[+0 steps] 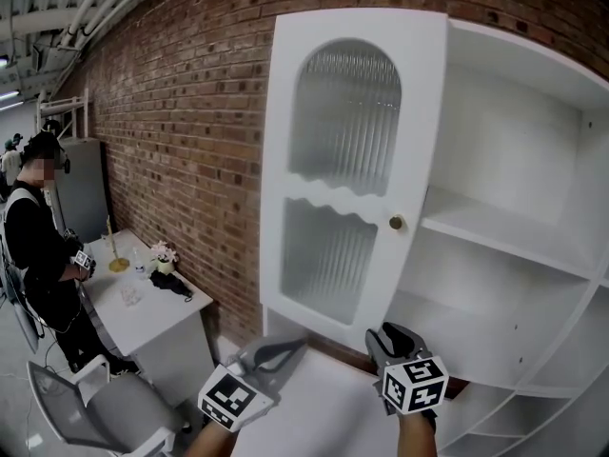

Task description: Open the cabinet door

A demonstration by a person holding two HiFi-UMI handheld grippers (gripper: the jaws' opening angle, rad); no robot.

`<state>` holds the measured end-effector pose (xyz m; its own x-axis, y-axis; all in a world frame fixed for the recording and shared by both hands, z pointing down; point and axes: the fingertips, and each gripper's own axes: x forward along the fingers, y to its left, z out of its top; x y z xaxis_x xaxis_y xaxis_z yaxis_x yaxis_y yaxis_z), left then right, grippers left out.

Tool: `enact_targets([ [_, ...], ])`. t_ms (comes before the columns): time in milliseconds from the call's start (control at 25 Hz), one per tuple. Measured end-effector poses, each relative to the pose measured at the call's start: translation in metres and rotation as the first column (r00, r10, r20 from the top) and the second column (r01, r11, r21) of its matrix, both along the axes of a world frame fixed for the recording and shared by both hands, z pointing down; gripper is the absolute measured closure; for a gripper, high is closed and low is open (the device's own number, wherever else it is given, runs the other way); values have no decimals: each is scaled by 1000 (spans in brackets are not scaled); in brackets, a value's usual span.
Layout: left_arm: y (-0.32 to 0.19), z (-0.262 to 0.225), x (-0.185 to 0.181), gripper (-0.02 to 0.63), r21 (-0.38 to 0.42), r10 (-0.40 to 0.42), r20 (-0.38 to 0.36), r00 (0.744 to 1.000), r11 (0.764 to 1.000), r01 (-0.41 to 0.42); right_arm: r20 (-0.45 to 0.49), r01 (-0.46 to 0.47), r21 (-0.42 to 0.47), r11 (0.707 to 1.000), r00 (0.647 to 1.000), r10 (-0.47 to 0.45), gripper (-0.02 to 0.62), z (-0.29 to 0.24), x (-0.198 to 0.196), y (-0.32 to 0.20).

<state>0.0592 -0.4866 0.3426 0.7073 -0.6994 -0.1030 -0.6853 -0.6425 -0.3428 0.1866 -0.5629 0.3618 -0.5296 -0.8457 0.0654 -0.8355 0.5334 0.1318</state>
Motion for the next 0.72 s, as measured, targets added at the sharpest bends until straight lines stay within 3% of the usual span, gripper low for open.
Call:
enact_targets([
  [280,6,3,2,604,-7,-27,4,1000,1000,27,-46,52,17,999,998,-51,472,1,-5,11],
  [400,13,4,6,604,-9,-37,3,999,999,37,-47,81,23,996,996,-80,515,0,-7,24],
  [720,42,4,9,604,-8,-82,-3,997,997,82,-66,178,32,984,982,-175,526,-1,-29,69],
])
